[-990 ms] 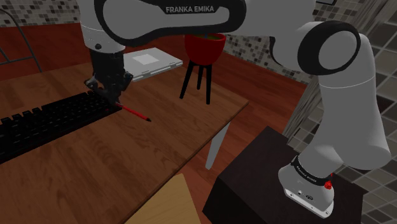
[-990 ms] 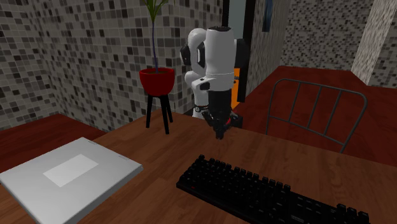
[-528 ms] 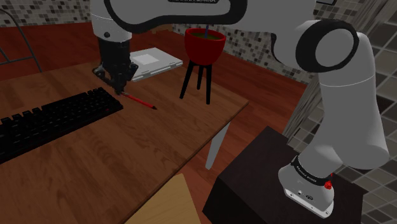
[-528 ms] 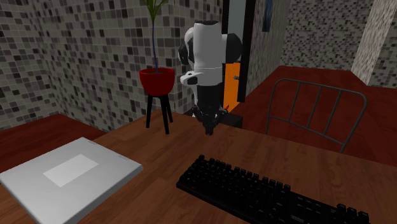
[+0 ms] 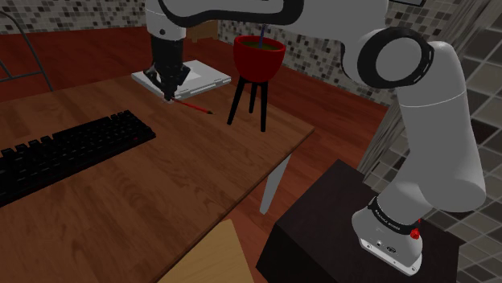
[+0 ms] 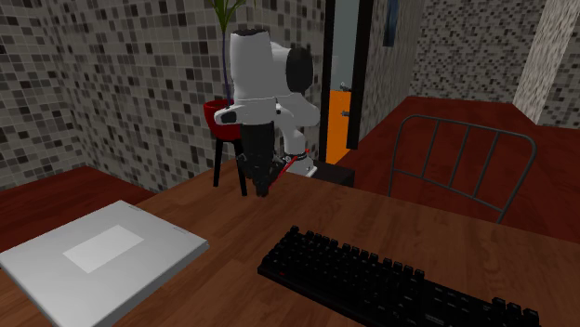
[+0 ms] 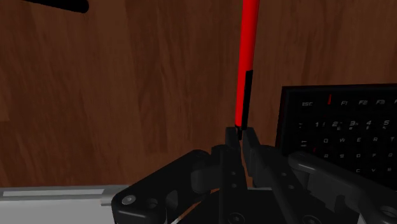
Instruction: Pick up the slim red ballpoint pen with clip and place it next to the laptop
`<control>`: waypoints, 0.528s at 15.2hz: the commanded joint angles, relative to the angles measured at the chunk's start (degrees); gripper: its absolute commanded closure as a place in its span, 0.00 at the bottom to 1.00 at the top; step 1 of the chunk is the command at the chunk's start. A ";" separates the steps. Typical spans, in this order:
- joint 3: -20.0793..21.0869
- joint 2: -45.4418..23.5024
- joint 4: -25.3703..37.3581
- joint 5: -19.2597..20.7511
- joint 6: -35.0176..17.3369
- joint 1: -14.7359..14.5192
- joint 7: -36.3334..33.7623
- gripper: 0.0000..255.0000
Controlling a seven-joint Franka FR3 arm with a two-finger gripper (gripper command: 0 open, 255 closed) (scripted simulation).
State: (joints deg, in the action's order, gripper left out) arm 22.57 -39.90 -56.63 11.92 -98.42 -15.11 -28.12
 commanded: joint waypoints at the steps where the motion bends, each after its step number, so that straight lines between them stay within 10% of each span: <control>1: -0.63 -2.71 4.87 0.19 2.08 0.89 2.55 1.00; 8: -0.95 -3.43 2.19 0.10 -1.19 2.97 4.35 1.00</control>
State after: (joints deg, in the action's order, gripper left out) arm 21.63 -43.32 -53.71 12.02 -98.85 -12.31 -23.80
